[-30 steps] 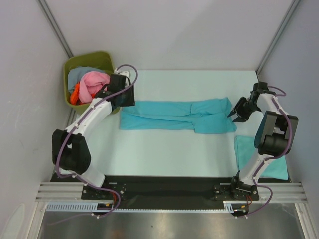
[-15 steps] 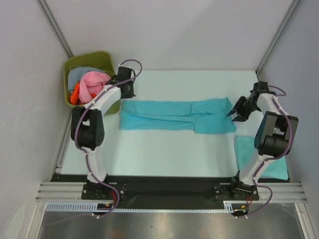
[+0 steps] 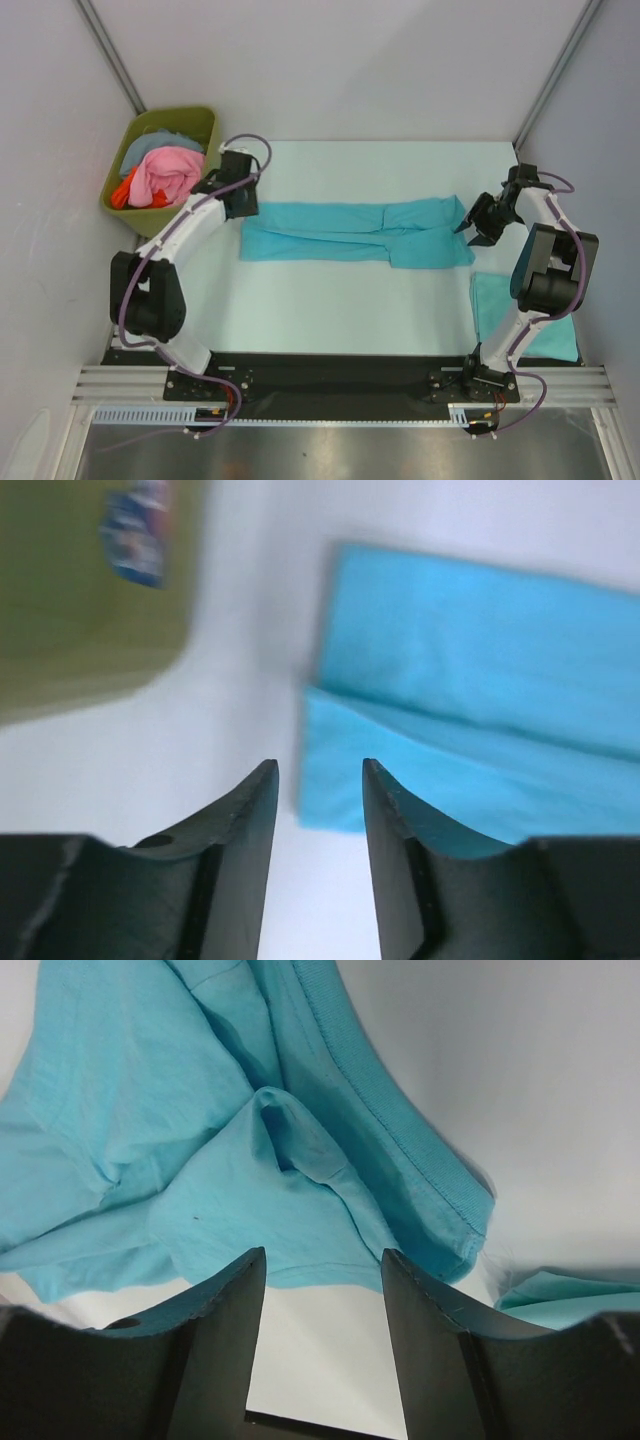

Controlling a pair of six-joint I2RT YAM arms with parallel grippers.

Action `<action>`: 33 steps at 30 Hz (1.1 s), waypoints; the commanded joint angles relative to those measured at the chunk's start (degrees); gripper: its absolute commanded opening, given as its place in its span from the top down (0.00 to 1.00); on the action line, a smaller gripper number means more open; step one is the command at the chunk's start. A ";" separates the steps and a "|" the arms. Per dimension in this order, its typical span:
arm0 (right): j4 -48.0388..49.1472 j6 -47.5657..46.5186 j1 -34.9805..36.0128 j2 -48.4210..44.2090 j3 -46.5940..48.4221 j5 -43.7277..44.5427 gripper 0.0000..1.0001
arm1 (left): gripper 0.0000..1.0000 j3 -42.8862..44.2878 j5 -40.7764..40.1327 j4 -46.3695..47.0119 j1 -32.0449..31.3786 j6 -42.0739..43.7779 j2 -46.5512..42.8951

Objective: Fold and stack the t-shirts
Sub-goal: Fold the tshirt

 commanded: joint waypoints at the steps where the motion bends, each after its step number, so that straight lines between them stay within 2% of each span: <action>1: -0.99 -1.26 -0.16 -0.20 -0.19 1.27 0.43 | 0.49 -2.61 3.26 -0.65 -7.14 -3.01 -5.37; 4: -0.82 -1.79 -0.16 -1.17 -1.33 1.09 0.40 | 0.44 -2.79 2.64 -1.44 -10.84 -3.19 -6.43; 5: -0.91 -1.96 -0.16 -1.35 -1.60 1.18 0.40 | 0.45 -2.79 3.43 -1.79 -11.19 -3.19 -6.34; 6: -0.91 -2.05 -0.16 -1.43 -1.77 1.44 0.40 | 0.51 -3.40 4.30 -1.88 -11.19 -3.01 -6.25; 9: -1.35 -2.67 -0.16 -1.61 -2.83 1.97 0.46 | 0.64 -6.29 4.49 -2.14 -11.20 -3.01 -6.16; 13: 0.50 -2.93 -0.24 -2.49 -4.94 2.94 0.57 | 0.65 -8.86 6.33 -3.27 -11.19 -2.66 -4.86; 16: 0.67 -2.67 -0.24 -1.79 -5.03 2.68 0.61 | 0.60 -9.65 7.30 -3.72 -10.49 -4.24 -3.44; 18: 1.02 -2.76 -0.24 -1.79 -5.29 2.15 0.64 | 0.62 -10.26 6.69 -3.11 -9.70 -4.77 -2.92; 25: 1.38 -2.85 -0.24 -0.38 -4.50 1.97 0.60 | 0.62 -8.59 6.07 -1.80 -6.72 -3.45 5.51; 28: 1.29 -3.11 -0.24 0.67 -3.89 1.89 0.61 | 0.71 -5.53 3.00 -2.93 -5.66 -3.80 9.64; 33: 0.85 -3.55 -0.24 0.76 -3.36 1.62 0.61 | 0.72 -4.99 3.43 -3.28 -1.53 -4.25 8.87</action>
